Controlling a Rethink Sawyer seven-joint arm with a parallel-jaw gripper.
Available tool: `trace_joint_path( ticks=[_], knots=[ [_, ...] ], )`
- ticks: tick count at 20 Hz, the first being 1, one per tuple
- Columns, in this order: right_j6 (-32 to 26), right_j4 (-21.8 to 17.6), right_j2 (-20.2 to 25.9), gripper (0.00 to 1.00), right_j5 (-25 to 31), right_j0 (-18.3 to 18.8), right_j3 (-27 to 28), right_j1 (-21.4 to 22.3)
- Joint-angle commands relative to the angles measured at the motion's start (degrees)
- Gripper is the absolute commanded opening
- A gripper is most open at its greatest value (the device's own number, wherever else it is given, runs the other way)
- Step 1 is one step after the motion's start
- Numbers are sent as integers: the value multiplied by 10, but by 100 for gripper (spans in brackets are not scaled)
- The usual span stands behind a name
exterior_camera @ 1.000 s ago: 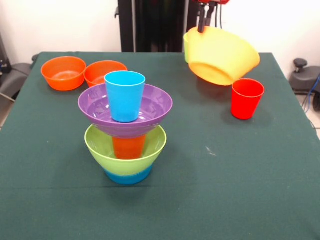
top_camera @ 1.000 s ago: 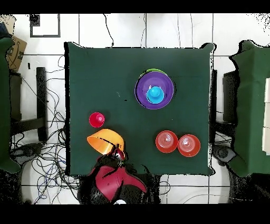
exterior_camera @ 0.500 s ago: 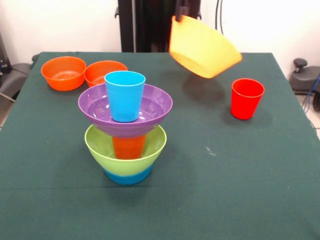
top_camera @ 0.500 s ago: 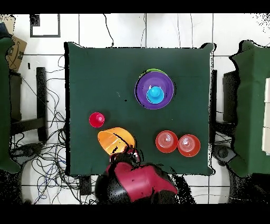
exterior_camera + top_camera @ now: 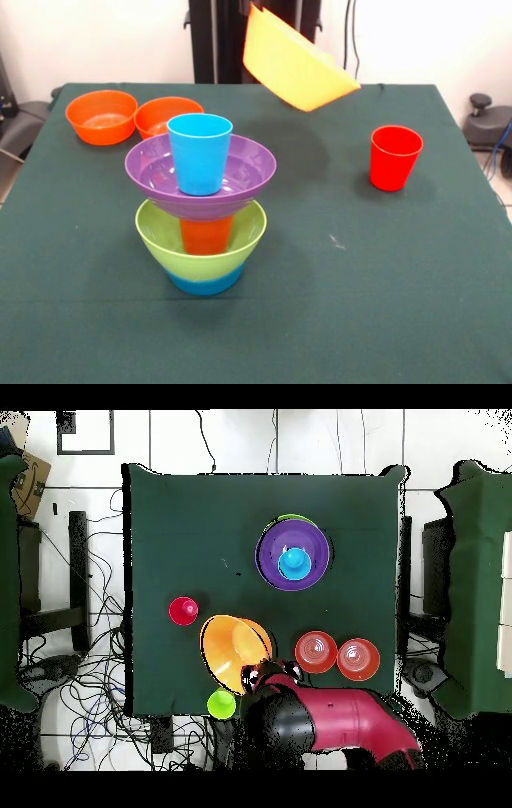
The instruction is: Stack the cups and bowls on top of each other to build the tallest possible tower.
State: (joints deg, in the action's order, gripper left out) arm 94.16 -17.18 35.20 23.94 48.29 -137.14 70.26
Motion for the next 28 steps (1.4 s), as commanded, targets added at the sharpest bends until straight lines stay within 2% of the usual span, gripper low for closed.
trace_joint_path(
  ticks=[1,6,14,21,28],
  knots=[
    [-266,78,253,0,120,90,-53,27],
    [-266,92,348,0,140,164,-52,3],
    [-267,69,463,0,198,279,-23,-58],
    [-257,31,449,0,276,282,52,-118],
    [-268,20,448,0,341,290,105,-166]
  ],
)
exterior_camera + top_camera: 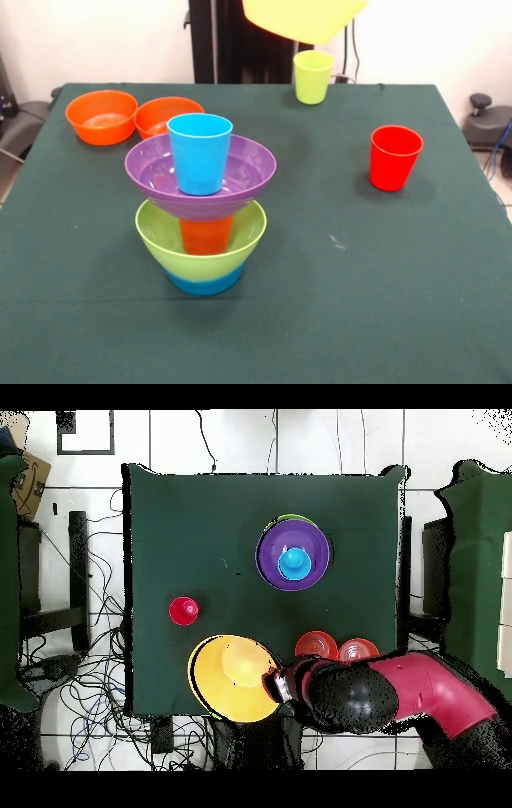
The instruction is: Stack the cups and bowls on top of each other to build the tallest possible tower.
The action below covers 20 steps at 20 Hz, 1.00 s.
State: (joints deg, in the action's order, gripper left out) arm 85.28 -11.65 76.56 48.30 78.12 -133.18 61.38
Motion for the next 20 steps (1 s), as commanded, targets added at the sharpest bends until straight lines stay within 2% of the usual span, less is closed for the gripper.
trace_joint_path(
  ticks=[1,10,20],
  knots=[
    [-178,-39,33,0,103,-9,72,-86],
    [-193,-64,31,0,177,-6,143,-127],
    [-236,-98,26,0,249,-4,209,-185]
  ],
)
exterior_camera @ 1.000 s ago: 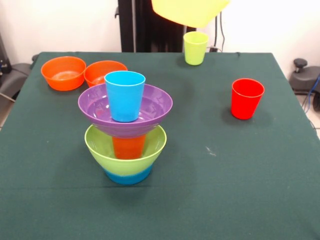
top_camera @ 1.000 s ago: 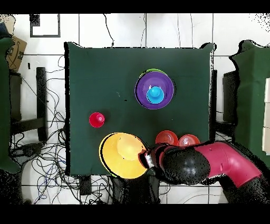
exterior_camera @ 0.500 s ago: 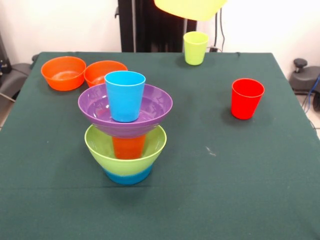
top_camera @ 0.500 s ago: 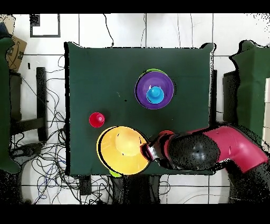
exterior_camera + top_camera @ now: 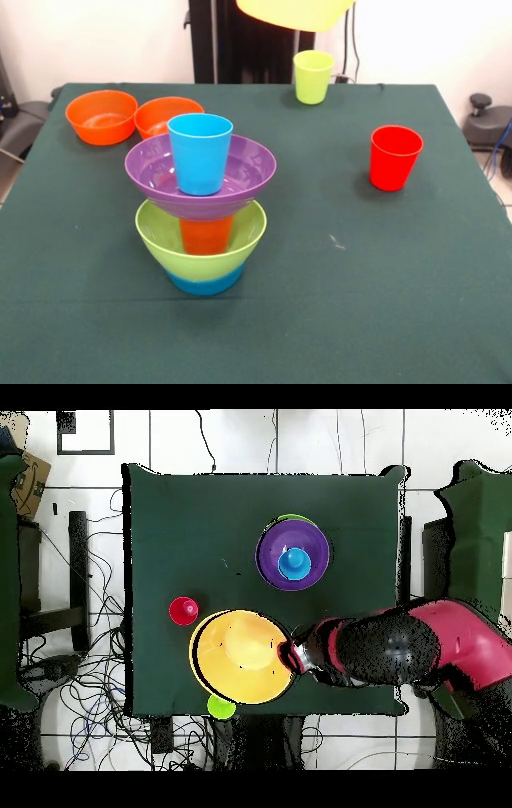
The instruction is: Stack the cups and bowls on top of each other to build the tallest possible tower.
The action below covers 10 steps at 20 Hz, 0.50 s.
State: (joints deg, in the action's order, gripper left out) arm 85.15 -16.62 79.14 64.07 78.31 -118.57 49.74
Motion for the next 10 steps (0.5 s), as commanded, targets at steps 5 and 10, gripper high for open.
trace_joint_path(
  ticks=[5,10],
  knots=[
    [-249,-63,4,0,120,-6,87,-93],
    [-268,-81,-1,0,144,-11,118,-121]
  ],
)
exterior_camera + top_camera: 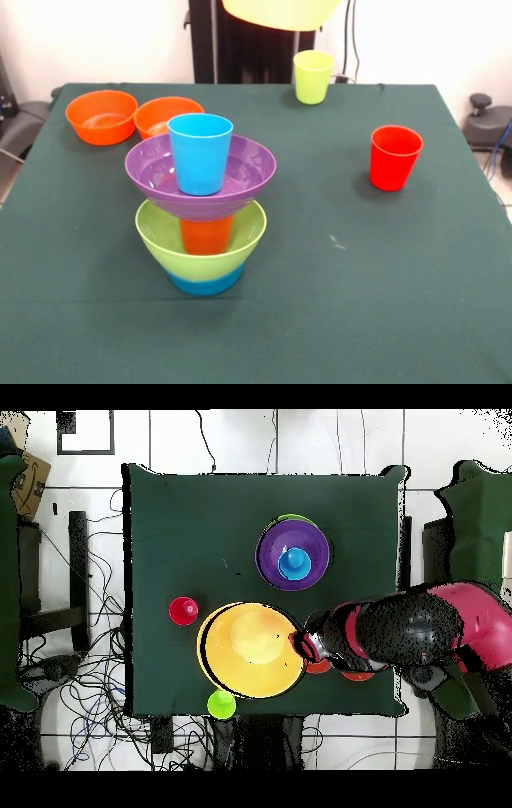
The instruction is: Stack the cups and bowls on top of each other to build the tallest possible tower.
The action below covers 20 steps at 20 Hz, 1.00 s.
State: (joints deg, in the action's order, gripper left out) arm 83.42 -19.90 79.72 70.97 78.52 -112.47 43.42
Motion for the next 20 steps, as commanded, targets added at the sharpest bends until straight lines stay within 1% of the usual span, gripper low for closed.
trace_joint_path(
  ticks=[1,9,17,20],
  knots=[
    [-258,-53,-9,0,81,-15,65,-63],
    [-309,-79,-24,0,123,-25,122,-92],
    [-354,-93,-37,0,155,-33,165,-106],
    [-365,-92,-39,0,167,-34,177,-107]
  ],
)
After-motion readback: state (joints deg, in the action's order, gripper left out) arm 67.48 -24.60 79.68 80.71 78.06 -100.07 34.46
